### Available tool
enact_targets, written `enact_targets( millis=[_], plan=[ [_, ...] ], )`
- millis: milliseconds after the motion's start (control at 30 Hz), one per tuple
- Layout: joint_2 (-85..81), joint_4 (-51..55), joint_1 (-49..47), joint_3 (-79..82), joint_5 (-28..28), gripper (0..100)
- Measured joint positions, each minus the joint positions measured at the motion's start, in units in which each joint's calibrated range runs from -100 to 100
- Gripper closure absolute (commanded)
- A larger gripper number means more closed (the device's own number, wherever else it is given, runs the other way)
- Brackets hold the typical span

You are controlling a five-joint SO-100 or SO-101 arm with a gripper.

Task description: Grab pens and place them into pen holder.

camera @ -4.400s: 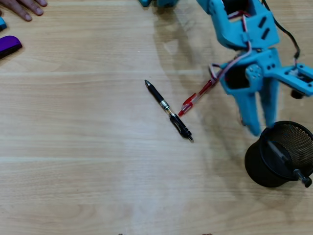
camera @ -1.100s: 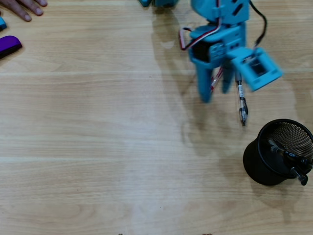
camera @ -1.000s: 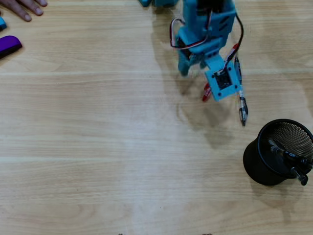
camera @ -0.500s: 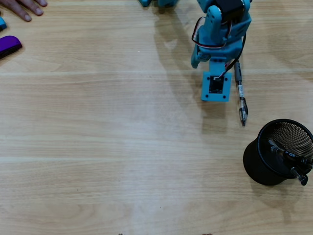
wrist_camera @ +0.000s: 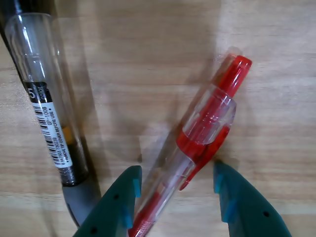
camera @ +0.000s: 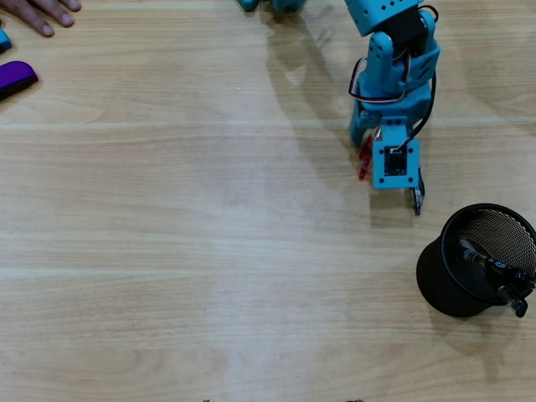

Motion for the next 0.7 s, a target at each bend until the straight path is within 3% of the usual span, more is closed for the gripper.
enact_targets(
  millis=[33,300,467,600,700],
  plan=[
    [-0.2,-0.1,0.2,0.4,0.0,99],
    [-1.2,-0.3,2.7,1.9,-1.6,98],
    [-3.3,-2.5,6.1,-6.7,6.7,98],
    [-5.0,-15.2,7.1,-25.3,16.4,98],
    [-5.7,-20.2,6.7,-31.3,15.6,98]
  ],
)
